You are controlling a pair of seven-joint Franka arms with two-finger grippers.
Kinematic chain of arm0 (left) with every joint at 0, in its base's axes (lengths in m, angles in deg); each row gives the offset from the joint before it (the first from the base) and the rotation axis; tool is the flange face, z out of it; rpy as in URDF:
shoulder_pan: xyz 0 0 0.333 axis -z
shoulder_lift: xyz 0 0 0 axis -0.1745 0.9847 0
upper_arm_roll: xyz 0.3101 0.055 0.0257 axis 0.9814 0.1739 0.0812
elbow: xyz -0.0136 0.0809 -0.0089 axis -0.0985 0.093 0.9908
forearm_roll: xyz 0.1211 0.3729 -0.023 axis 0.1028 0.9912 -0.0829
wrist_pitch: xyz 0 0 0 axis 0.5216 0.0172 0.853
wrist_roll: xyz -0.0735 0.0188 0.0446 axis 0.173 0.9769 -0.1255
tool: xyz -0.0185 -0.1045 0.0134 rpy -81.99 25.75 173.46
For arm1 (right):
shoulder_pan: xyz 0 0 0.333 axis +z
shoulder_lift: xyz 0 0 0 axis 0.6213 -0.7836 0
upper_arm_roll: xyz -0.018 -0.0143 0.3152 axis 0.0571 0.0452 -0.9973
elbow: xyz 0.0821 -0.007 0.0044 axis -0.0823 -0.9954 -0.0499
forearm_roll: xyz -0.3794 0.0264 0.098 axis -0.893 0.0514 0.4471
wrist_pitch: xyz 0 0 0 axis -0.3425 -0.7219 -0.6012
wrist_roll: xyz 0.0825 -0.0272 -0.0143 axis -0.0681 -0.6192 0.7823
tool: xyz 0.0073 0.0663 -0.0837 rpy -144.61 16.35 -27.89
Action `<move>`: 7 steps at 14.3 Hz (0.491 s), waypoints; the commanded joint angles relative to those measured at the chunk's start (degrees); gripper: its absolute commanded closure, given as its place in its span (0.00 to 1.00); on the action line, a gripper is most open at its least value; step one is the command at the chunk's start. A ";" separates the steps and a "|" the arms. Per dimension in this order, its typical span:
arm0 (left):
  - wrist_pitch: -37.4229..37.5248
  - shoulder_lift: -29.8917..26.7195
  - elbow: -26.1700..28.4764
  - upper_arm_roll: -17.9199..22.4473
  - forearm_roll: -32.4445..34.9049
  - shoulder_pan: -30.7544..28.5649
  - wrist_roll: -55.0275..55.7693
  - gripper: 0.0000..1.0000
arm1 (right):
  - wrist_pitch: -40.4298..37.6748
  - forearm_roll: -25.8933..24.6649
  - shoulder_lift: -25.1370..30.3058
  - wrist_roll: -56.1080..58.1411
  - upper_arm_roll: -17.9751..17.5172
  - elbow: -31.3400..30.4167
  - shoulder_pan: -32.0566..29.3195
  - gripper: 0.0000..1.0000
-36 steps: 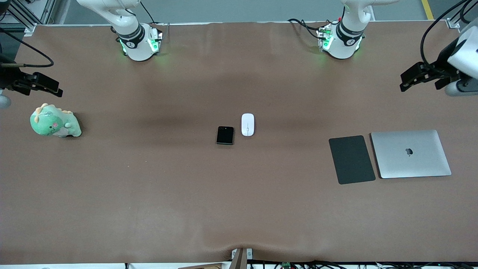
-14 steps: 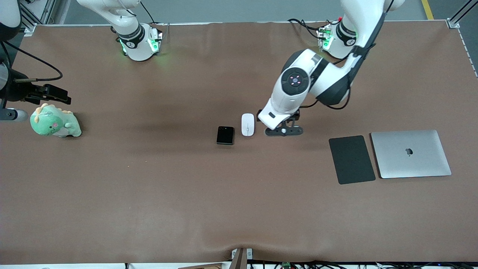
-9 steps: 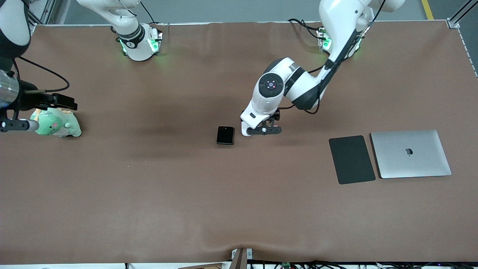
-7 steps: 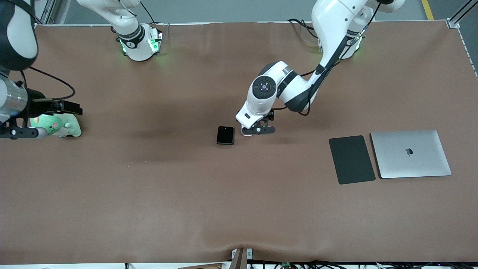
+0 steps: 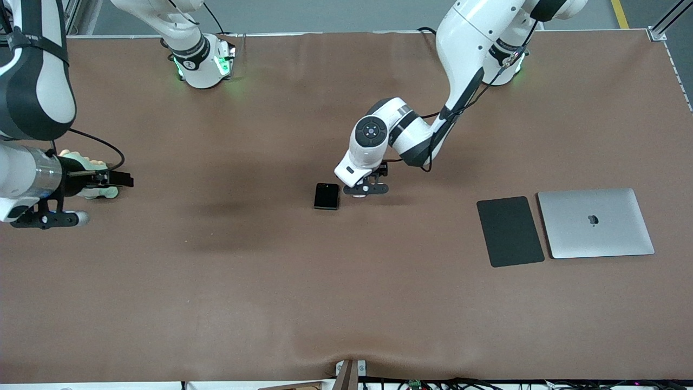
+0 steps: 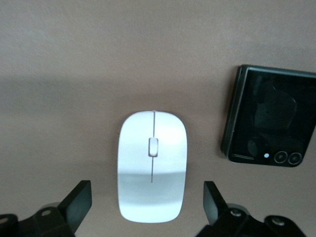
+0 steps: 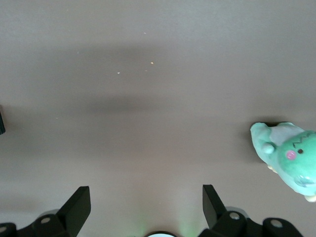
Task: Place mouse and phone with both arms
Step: 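Grasp the white mouse with the left gripper while the right gripper reaches the phone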
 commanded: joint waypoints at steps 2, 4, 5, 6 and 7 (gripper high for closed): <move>-1.47 1.44 -0.87 0.51 1.69 1.00 3.26 0.04 | 0.48 0.93 -1.96 -0.03 0.09 1.57 2.82 0.00; -1.47 2.40 -1.22 0.51 2.74 1.17 4.23 0.08 | 2.06 1.02 -2.40 -0.12 0.09 0.61 3.97 0.00; -1.64 3.02 -1.74 0.59 3.00 1.35 4.84 0.11 | 3.11 1.02 -2.49 -0.29 0.09 -0.09 4.58 0.00; -1.65 3.37 -2.01 0.68 3.36 1.53 5.28 0.14 | 3.38 1.02 -2.49 -1.42 0.09 -0.53 5.11 0.00; -1.65 3.46 -2.01 0.77 3.45 1.61 5.72 0.16 | 3.47 1.10 -2.58 -3.87 0.00 -0.71 6.07 0.00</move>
